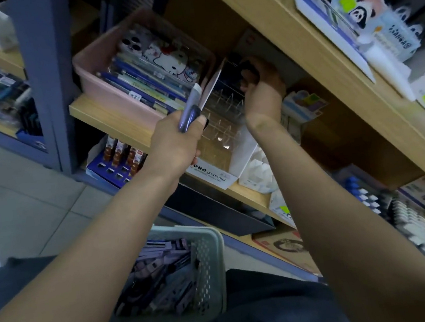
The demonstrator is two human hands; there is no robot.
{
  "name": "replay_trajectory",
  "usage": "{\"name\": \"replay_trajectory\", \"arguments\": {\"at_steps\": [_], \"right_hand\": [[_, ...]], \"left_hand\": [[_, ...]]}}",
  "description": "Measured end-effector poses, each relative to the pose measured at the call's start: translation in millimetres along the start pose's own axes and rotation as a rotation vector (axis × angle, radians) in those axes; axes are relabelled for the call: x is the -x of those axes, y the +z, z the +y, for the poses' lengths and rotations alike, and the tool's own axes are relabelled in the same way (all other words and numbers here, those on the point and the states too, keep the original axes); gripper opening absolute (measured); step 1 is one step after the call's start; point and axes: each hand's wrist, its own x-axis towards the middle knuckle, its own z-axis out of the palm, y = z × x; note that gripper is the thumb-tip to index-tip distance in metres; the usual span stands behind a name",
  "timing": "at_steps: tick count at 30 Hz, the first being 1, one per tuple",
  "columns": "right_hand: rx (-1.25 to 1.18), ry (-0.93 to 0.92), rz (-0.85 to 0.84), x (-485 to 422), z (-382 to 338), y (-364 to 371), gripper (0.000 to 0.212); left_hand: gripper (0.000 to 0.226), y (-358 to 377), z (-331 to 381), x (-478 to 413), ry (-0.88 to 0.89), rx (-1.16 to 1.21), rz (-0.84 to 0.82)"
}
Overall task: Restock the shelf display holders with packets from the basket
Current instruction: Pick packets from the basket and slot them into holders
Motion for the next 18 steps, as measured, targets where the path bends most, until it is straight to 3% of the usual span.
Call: {"name": "replay_trajectory", "arguments": {"at_steps": [5,12,18], "right_hand": [[0.037,0.0,-0.018,3.6,-3.0,-0.8,0.04],[-0.046,0.098,-0.005,4.3,-10.8,-3.9,0.022],[-0.015,0.079,0.003,13.6,-9.5,-6.0,0.017]], "left_hand": [[0.028,-0.1,1.8,-0.3,0.0,0.023,-0.003],[0.012,-2.1,-2.2,-3.9,0.023,-0.006,0.015],[0.036,0.6,-12.9,-13.0,0.024,-0.079,-0.044]]}}
